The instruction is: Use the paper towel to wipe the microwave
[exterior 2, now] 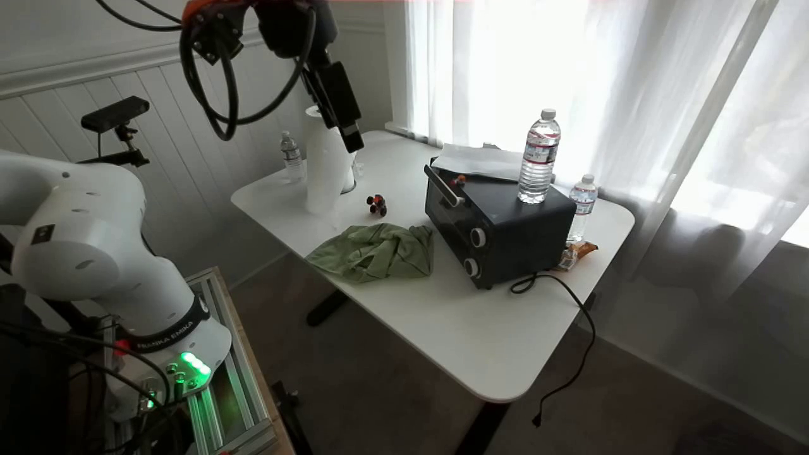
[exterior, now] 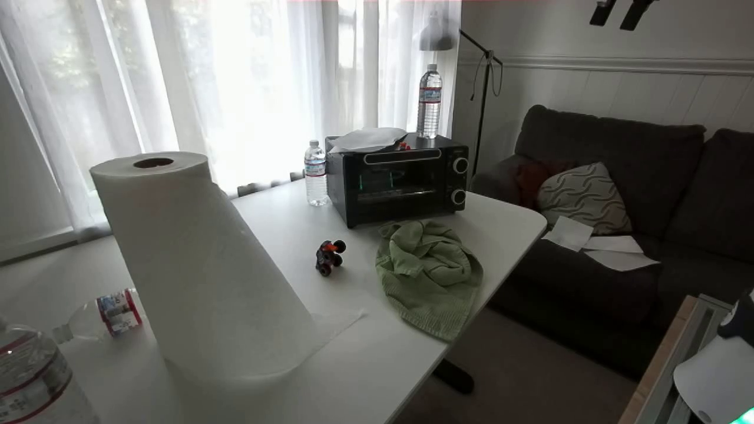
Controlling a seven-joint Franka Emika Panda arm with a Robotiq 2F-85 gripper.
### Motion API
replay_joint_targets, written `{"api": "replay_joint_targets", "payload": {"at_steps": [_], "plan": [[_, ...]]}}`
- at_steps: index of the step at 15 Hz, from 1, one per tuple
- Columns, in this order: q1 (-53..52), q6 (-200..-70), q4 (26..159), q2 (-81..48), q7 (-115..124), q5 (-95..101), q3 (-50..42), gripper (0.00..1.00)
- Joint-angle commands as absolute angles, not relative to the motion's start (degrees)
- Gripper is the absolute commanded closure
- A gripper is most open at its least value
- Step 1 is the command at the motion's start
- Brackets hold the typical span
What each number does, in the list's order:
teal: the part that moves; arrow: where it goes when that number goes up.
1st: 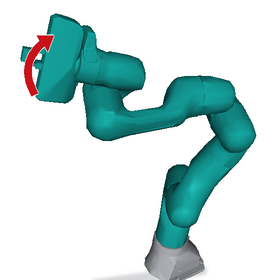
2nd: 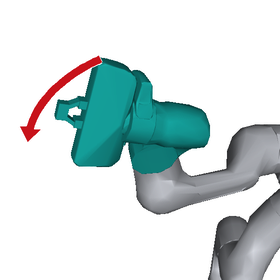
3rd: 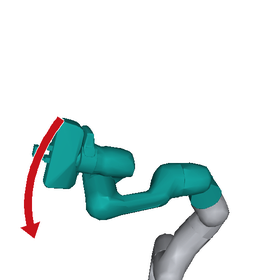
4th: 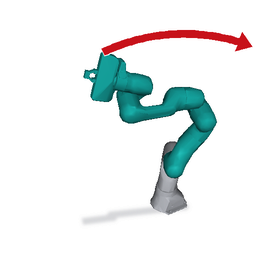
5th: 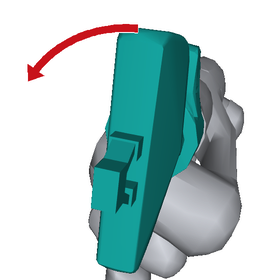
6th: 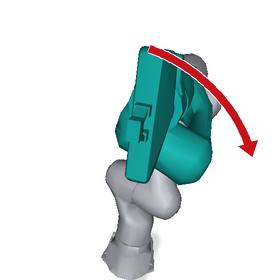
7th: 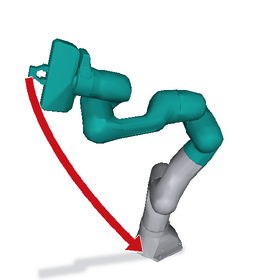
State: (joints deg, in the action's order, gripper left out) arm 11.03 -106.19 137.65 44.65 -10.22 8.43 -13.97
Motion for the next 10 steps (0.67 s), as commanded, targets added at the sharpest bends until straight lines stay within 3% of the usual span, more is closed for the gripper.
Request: {"api": "replay_joint_targets", "payload": {"at_steps": [1,10], "plan": [[10.91,-106.09,137.53,44.61,-10.16,8.48,-14.05,0.00],[3.34,-107.56,135.45,38.59,-6.84,6.25,-5.75,0.00]]}}
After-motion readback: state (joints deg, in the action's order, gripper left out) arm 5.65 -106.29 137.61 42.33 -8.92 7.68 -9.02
